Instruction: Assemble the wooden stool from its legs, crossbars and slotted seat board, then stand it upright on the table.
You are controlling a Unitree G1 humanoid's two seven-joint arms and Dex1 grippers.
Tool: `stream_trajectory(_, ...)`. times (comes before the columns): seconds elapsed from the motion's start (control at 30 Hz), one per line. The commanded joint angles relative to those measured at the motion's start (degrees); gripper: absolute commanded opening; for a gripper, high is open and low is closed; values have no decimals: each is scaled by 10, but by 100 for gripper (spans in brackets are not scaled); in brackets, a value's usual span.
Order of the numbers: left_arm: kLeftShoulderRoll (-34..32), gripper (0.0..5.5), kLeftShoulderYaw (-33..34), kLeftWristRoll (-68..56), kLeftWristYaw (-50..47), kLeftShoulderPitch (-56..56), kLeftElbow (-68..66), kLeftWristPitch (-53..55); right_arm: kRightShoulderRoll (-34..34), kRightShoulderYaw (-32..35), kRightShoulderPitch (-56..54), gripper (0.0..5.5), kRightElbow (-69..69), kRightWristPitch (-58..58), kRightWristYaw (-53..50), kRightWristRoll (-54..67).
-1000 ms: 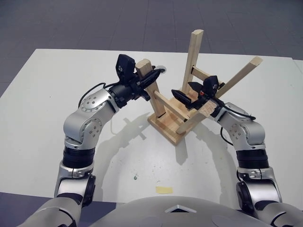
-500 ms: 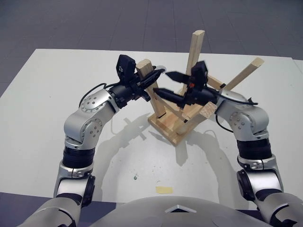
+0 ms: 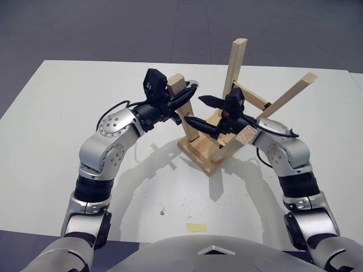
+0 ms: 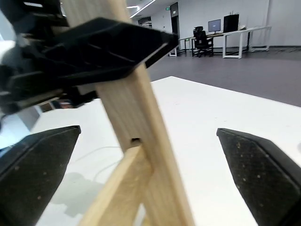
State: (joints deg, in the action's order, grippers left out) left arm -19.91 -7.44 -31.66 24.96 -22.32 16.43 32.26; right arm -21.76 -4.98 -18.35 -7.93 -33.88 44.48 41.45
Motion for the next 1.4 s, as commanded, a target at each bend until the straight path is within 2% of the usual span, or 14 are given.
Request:
stream_trajectory(0.03, -26, 108, 2, 55, -25, 27, -23, 24, -1, 117, -25, 540, -109, -57, -73, 141)
stream_trajectory(0.17, -28, 108, -12, 68, -31, 45, -18, 22, 18, 183, -72, 540, -145, -69, -167, 265)
stream_trajectory(0.33, -21, 110, -19, 74, -42, 80, -16, 7, 31, 184, -83, 540, -183, -66, -250, 316)
stream_trajectory(0.57, -4, 110, 8, 71, -70, 63, -5, -20, 41, 172, -65, 540, -190, -52, -296, 298)
stream_trajectory(0.83, -11, 112, -4, 121, -100, 73, -35, -46, 50, 166, -73, 540, -175, -33, -320, 268)
stream_trajectory(1.13, 49, 114, 43, 105, -170, 72, -40, -65, 57, 152, -70, 540, -166, -26, -321, 244)
stream_trajectory(1.27, 68, 108, 52, 81, -162, 50, -11, -57, 59, 149, -65, 540, -167, -23, -318, 236)
stream_trajectory(1.3, 69, 143, 51, 77, -156, 48, -6, -51, 62, 148, -65, 540, -167, -22, -318, 233)
stream_trajectory(1.4, 74, 192, 50, 72, -148, 45, 4, -38, 64, 146, -66, 540, -165, -17, -315, 227)
